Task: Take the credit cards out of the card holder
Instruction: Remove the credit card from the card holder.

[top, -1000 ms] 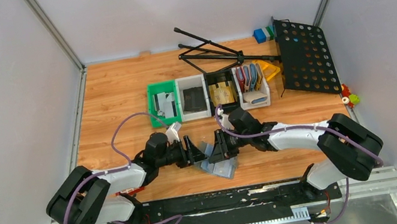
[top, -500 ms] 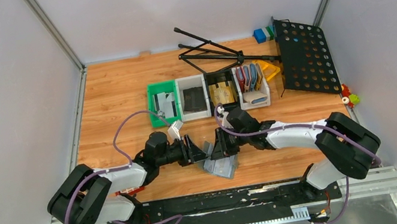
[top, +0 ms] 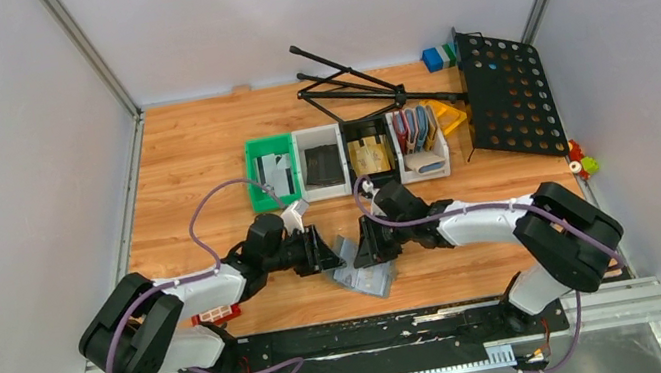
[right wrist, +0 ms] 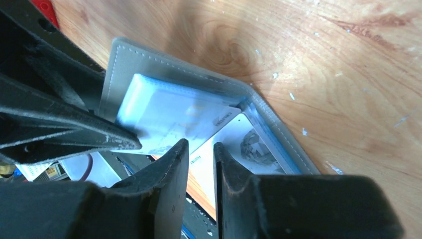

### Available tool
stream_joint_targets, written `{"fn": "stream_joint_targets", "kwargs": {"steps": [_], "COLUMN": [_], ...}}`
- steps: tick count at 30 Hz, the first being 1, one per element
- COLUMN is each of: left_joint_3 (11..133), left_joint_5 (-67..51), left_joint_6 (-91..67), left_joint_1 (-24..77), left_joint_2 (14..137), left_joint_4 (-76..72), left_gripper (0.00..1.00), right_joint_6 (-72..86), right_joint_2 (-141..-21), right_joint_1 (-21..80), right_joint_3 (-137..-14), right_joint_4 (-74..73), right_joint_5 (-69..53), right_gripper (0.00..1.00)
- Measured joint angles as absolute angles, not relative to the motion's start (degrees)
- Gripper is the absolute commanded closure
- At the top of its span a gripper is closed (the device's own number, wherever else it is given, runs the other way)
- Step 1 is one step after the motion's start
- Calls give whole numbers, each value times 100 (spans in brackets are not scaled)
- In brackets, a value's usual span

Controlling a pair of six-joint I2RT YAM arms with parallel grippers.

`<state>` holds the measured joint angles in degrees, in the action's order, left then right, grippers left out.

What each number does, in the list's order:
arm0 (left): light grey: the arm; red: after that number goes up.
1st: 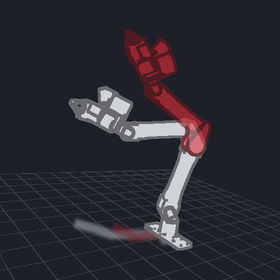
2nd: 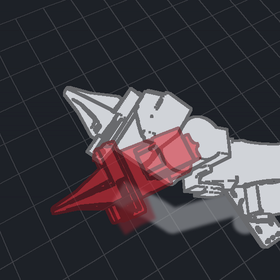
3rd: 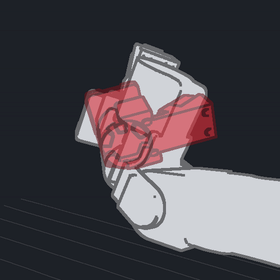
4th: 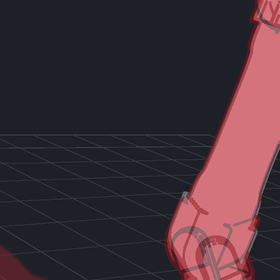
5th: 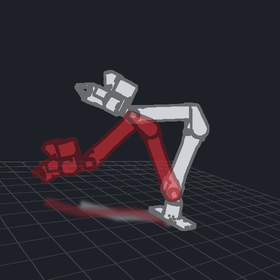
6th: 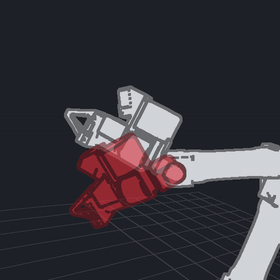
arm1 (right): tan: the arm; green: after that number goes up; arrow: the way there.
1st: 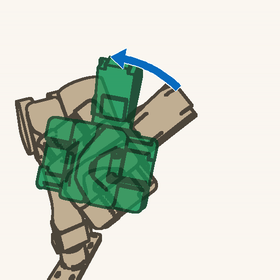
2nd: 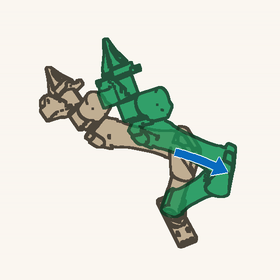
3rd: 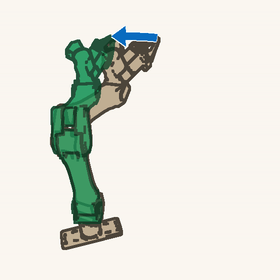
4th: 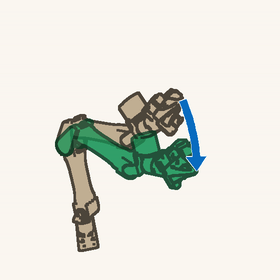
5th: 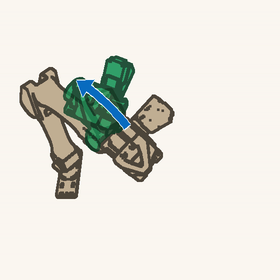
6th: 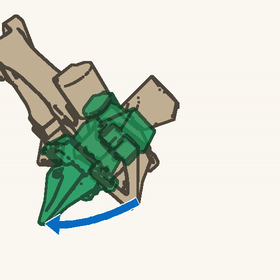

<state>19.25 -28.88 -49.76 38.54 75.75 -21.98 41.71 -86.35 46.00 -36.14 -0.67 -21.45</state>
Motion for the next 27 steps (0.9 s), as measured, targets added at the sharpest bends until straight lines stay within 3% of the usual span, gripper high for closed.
{"fn": "stream_joint_targets", "kwargs": {"steps": [3, 5, 14, 27], "left_joint_3": [1955, 1957, 1739, 967], "left_joint_5": [-2882, -2882, -2985, -3378], "left_joint_6": [-4901, -4869, -5144, -6488], "left_joint_1": [3854, 3854, 3752, 3509], "left_joint_2": [7575, 7575, 7380, 7159], "left_joint_4": [-2108, -2097, -2521, -4453], "left_gripper": [81, 84, 88, 90], "right_joint_6": [4147, 4139, 4084, 5151], "right_joint_2": [-8661, -8659, -7918, -7269], "right_joint_1": [4598, 4598, 4497, 3997], "right_joint_3": [-3645, -3649, -3395, -2331], "right_joint_4": [-154, -180, -346, 1271], "right_joint_5": [-2132, -2126, -2082, -2998], "right_gripper": [68, 64, 49, 48]}}
